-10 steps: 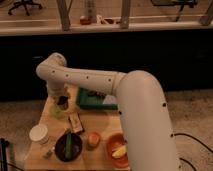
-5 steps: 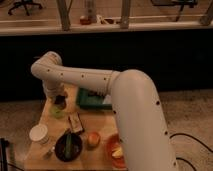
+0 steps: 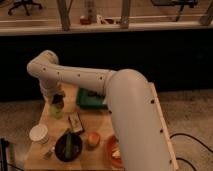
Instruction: Stack cups on top of each other
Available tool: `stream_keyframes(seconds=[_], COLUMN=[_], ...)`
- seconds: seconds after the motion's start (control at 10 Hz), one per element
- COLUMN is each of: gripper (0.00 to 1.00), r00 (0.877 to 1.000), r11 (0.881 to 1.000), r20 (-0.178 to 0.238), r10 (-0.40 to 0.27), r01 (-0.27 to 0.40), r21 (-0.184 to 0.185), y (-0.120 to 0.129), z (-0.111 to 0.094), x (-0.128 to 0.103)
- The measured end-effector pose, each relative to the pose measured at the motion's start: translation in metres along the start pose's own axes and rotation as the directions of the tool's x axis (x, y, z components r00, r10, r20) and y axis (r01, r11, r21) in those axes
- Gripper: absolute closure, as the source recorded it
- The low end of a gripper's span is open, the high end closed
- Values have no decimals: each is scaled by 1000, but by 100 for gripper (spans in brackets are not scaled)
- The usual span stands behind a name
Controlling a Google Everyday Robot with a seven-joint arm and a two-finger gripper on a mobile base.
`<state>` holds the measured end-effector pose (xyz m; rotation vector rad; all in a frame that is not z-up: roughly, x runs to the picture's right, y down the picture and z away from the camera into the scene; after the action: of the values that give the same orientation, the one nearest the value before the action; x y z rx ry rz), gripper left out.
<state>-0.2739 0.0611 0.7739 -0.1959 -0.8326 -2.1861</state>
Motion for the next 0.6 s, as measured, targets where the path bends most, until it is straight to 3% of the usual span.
stream_keyframes(seconds=[0.6], gripper=[100], r00=[999], r11=[999], r20=[15], r10=[-28], r01=[28], r21=[29], y=[-13], z=[9], x=[10])
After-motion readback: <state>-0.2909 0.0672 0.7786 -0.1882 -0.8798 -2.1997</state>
